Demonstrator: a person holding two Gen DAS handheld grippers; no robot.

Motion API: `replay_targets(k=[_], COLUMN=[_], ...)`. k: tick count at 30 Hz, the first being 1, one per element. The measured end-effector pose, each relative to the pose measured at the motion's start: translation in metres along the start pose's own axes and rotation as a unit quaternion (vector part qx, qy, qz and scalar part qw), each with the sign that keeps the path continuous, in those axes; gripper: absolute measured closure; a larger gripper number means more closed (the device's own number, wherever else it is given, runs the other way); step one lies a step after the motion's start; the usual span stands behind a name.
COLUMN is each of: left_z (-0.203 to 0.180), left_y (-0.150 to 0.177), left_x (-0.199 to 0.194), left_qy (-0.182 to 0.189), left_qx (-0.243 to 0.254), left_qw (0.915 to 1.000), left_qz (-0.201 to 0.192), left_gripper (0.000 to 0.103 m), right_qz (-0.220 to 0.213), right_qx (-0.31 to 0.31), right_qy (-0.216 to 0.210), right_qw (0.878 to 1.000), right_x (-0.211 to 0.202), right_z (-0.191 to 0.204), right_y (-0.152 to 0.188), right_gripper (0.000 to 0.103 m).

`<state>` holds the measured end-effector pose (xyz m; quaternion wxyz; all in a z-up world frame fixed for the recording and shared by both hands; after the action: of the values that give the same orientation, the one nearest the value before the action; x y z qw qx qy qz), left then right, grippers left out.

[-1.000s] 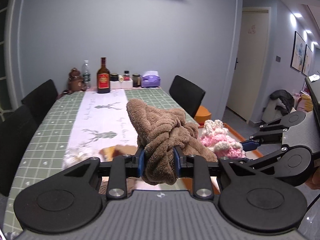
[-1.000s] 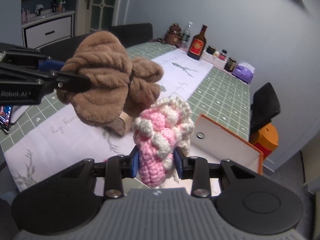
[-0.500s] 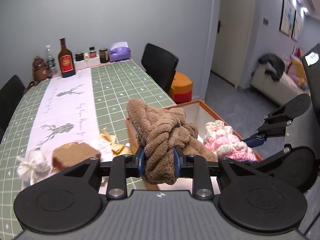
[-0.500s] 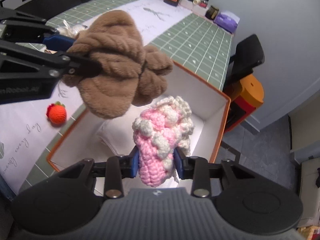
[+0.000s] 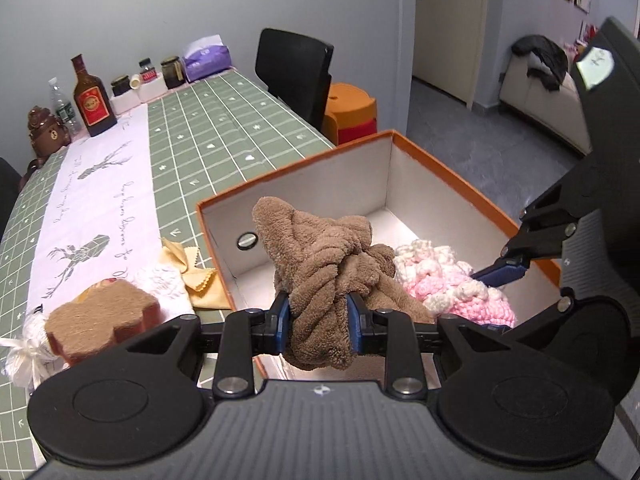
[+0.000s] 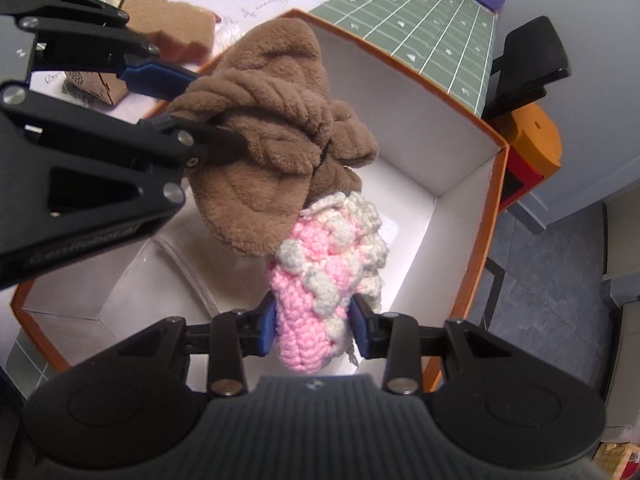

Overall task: Organize soft objects
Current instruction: 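Carry the bear and pink strawberry over the orange box and lower them, then open both grippers to drop the bear and pink strawberry into the box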

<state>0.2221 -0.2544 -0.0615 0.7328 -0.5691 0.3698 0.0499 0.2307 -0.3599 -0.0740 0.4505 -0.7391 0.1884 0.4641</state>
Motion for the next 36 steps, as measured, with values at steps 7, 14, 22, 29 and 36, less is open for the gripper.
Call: replay_targets(k=[7,14,22,29,36], left_z=[-0.005,-0.006,-0.004,-0.001,0.002], left_y=[0.011,0.018,0.016,0.01,-0.001], left_x=[0.018,0.026,0.024,0.015,0.0], left_qy=[0.006,0.01,0.009,-0.001,0.003], left_qx=[0.008,0.005,0.002,0.003,-0.003], left_qw=[0.9998,0.9996,0.9997,1.0,0.9995], left_qz=[0.019,0.024,0.023,0.001,-0.031], left_gripper=[0.07,0.069,0.064,0.05,0.032], right_qz=[0.022,0.031,0.029,0.027,0.015], right_qx=[-0.006,-0.008,-0.016,-0.028,-0.031], right_qy=[-0.012,-0.019,-0.017,-0.018,-0.028], right_qw=[1.0,0.999,0.999,0.999,0.999], right_x=[0.022,0.026,0.025,0.024,0.012], right_z=[-0.004,-0.005,-0.001,0.004,0.008], right_y=[0.007,0.006,0.003,0.006,-0.001], right_gripper=[0.063,0.061,0.057,0.049,0.04])
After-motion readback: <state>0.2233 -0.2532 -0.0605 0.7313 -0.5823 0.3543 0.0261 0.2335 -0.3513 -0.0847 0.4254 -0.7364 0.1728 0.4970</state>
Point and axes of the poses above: each gripper's, at about its wrist camera, not at the fingertips, and x roughly the way its jaws point, z to its left, y to its underside, the point moved 5 cm from there along x, roughly the way its jaws point, and after that the axes turned 14 degrees about -z, right-handed, at the moved point
